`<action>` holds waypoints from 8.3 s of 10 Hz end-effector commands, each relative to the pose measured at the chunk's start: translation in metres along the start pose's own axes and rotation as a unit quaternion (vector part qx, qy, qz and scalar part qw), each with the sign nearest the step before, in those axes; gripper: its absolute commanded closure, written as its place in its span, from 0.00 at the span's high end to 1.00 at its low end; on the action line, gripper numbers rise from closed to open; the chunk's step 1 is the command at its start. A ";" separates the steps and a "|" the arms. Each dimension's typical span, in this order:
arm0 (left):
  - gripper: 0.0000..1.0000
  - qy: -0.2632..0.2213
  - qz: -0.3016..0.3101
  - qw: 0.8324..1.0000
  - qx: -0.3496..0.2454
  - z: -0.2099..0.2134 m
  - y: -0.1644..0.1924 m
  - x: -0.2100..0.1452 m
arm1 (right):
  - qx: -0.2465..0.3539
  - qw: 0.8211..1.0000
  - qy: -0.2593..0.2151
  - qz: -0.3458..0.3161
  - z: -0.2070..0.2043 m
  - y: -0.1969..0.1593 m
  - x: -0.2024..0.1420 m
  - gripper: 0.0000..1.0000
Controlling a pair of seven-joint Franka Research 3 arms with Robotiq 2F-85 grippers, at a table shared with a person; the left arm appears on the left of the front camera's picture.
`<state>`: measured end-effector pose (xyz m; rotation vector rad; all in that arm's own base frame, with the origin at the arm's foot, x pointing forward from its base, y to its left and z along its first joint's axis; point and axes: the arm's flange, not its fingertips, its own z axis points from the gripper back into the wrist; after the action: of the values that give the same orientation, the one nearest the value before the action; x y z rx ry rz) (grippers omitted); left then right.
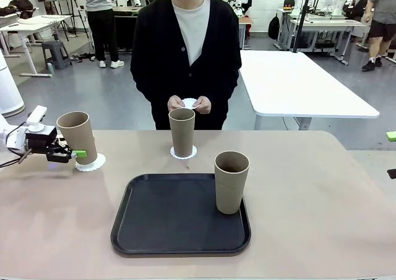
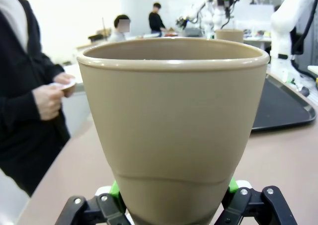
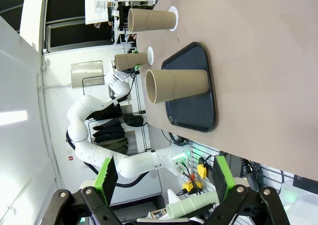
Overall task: Place coasters on the table and set cups on them.
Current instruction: Take one Reusable plastic cup from the Flat Tray and place it on a coaster set by the human.
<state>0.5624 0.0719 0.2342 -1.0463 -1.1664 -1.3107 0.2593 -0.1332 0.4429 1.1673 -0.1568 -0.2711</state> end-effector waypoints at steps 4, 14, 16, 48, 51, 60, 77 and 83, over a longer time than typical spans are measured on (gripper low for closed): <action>0.82 -0.012 0.010 1.000 -0.012 -0.004 0.007 -0.002 | 0.010 1.000 0.000 0.005 -0.001 0.001 0.001 1.00; 0.82 0.013 0.053 0.998 -0.010 -0.007 0.019 -0.020 | 0.010 1.000 0.000 0.005 -0.001 0.001 0.001 1.00; 0.82 0.014 0.065 0.998 -0.012 -0.006 0.019 -0.021 | 0.010 1.000 0.000 0.005 -0.001 0.001 0.001 1.00; 1.00 0.526 0.122 0.840 0.063 0.039 -0.097 0.277 | 0.010 1.000 0.000 0.005 -0.001 0.001 0.001 1.00; 1.00 0.533 0.124 0.835 0.061 0.031 -0.107 0.279 | 0.010 1.000 0.000 0.005 -0.001 0.001 0.001 1.00; 1.00 0.439 0.340 0.803 0.217 0.018 -0.138 0.295 | 0.010 1.000 0.000 0.005 -0.001 0.001 0.001 1.00; 1.00 -0.052 0.593 0.800 0.071 0.204 -0.187 0.155 | 0.010 1.000 0.000 0.005 -0.001 0.001 0.001 1.00; 1.00 0.001 0.589 0.804 0.083 0.206 -0.193 0.171 | 0.010 1.000 0.000 0.005 -0.001 0.001 0.001 1.00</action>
<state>0.3554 0.2484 0.4162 -1.3053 -0.4151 -0.2131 0.2593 -0.1332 0.4431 1.1675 -0.1564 -0.2708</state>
